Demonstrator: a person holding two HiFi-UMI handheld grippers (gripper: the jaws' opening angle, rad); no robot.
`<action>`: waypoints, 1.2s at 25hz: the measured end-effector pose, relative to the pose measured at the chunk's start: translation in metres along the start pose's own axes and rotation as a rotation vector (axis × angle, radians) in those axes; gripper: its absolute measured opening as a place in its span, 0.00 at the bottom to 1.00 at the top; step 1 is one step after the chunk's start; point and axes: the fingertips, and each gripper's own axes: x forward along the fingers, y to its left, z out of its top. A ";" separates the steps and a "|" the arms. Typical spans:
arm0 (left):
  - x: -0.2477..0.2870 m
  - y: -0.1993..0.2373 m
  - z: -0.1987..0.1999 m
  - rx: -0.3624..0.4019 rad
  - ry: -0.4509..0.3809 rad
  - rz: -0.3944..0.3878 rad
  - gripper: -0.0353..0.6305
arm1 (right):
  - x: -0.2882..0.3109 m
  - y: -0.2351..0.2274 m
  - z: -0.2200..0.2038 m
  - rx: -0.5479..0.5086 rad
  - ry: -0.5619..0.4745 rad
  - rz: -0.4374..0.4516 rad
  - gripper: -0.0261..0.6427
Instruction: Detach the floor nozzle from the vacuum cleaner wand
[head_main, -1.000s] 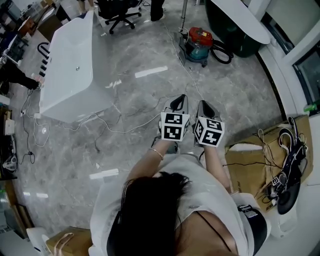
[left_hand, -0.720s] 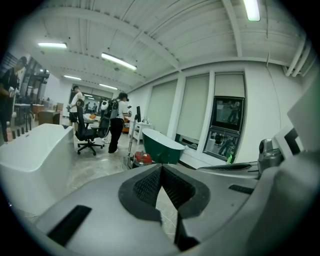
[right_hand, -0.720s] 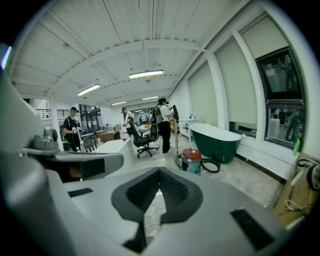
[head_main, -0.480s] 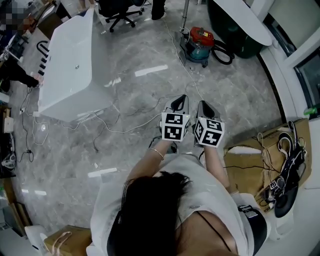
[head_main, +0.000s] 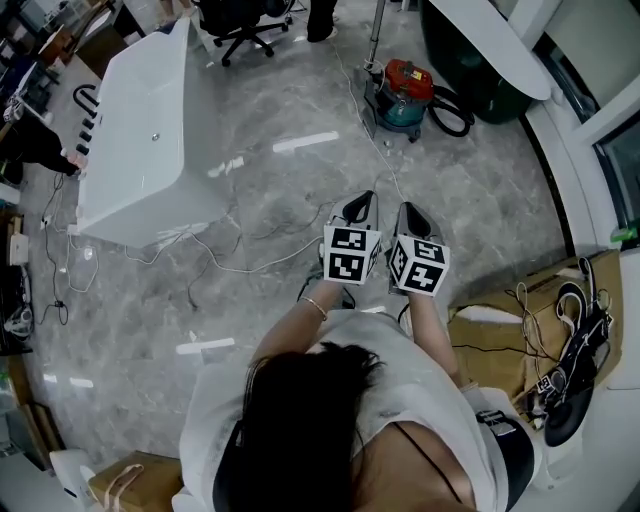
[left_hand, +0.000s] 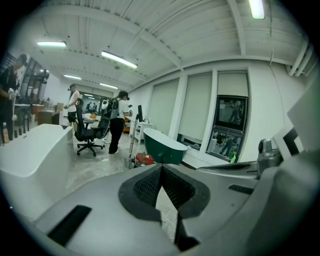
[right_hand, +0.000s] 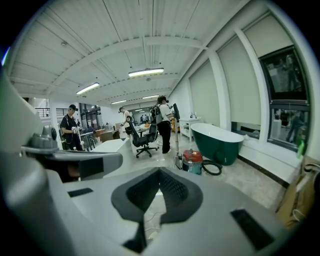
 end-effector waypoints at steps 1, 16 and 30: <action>0.004 0.002 0.002 0.002 -0.001 0.000 0.06 | 0.005 0.000 0.001 -0.002 0.004 0.001 0.06; 0.057 0.032 0.033 -0.012 0.002 -0.002 0.06 | 0.064 -0.006 0.036 -0.023 0.017 0.002 0.06; 0.101 0.065 0.063 0.012 0.017 -0.027 0.06 | 0.117 -0.011 0.070 0.000 0.014 -0.030 0.06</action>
